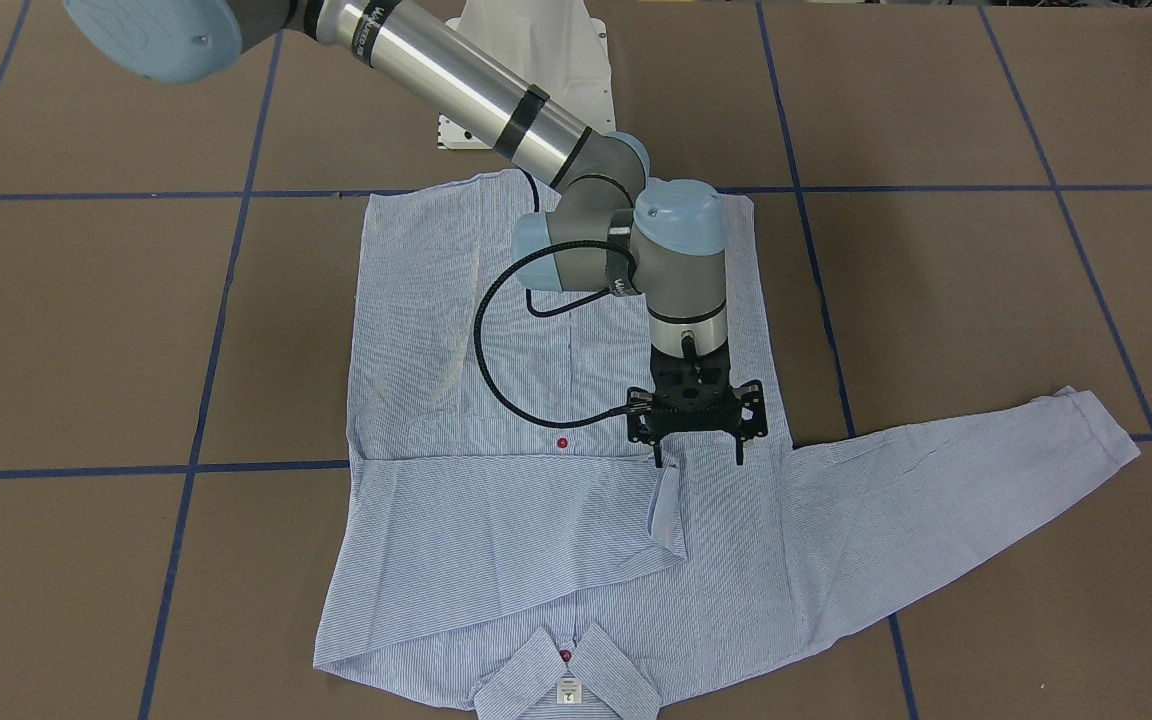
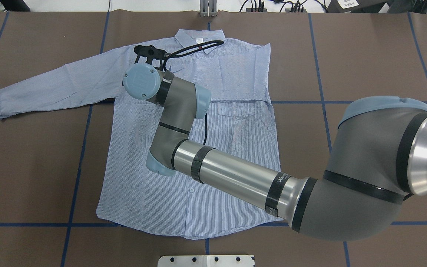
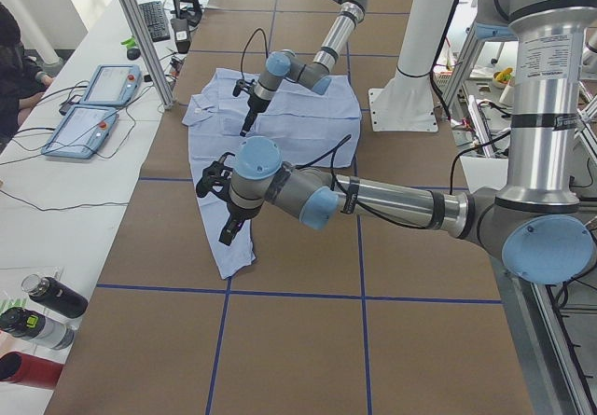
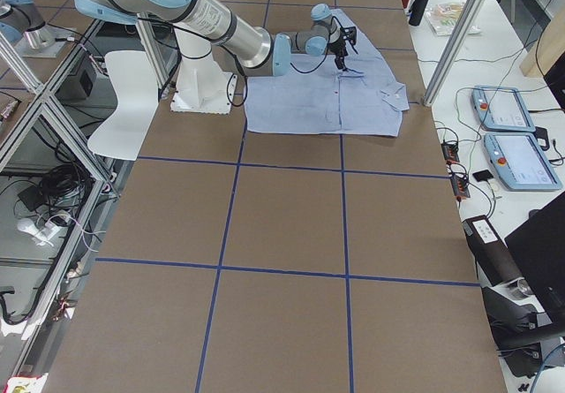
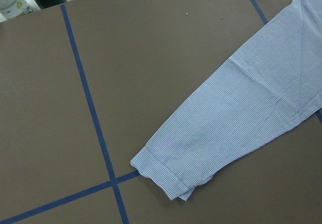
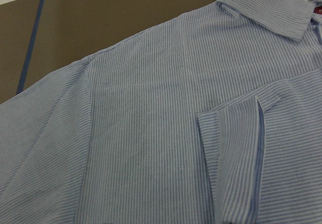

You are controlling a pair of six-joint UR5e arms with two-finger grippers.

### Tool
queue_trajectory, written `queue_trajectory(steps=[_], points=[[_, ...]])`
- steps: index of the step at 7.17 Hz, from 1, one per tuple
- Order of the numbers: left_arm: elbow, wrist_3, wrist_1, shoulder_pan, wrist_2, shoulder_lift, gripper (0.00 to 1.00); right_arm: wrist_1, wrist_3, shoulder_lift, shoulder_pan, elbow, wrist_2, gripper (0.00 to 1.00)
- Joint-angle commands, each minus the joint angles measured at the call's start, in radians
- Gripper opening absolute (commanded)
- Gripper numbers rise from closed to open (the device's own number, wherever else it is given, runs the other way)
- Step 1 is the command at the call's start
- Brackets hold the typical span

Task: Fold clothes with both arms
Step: 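Sweep the right gripper across the shirt, laying the sleeve down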

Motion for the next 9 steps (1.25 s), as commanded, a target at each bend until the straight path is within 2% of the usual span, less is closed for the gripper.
queue_trajectory(steps=[1, 4, 6, 7, 8, 9], points=[[0.0, 0.0, 0.0, 0.0, 0.0, 0.002, 1.0, -0.001, 0.0, 0.029, -0.014, -0.003, -0.012, 0.95], [-0.002, -0.001, -0.005, 0.0, -0.001, 0.0, 1.0, -0.001, 0.002, 0.076, -0.068, -0.026, -0.046, 0.95], [-0.002, -0.006, -0.008, 0.003, -0.006, -0.003, 1.0, -0.039, 0.0, 0.08, -0.045, -0.016, -0.019, 0.98], [0.013, -0.006, -0.059, 0.004, -0.005, -0.007, 1.0, -0.213, -0.029, 0.077, 0.02, 0.063, 0.08, 0.99], [0.076, -0.007, -0.125, 0.007, -0.003, -0.02, 1.0, -0.395, -0.135, 0.067, 0.085, 0.167, 0.165, 0.99], [0.149, -0.007, -0.185, 0.007, -0.001, -0.046, 1.0, -0.49, -0.221, 0.008, 0.141, 0.257, 0.235, 1.0]])
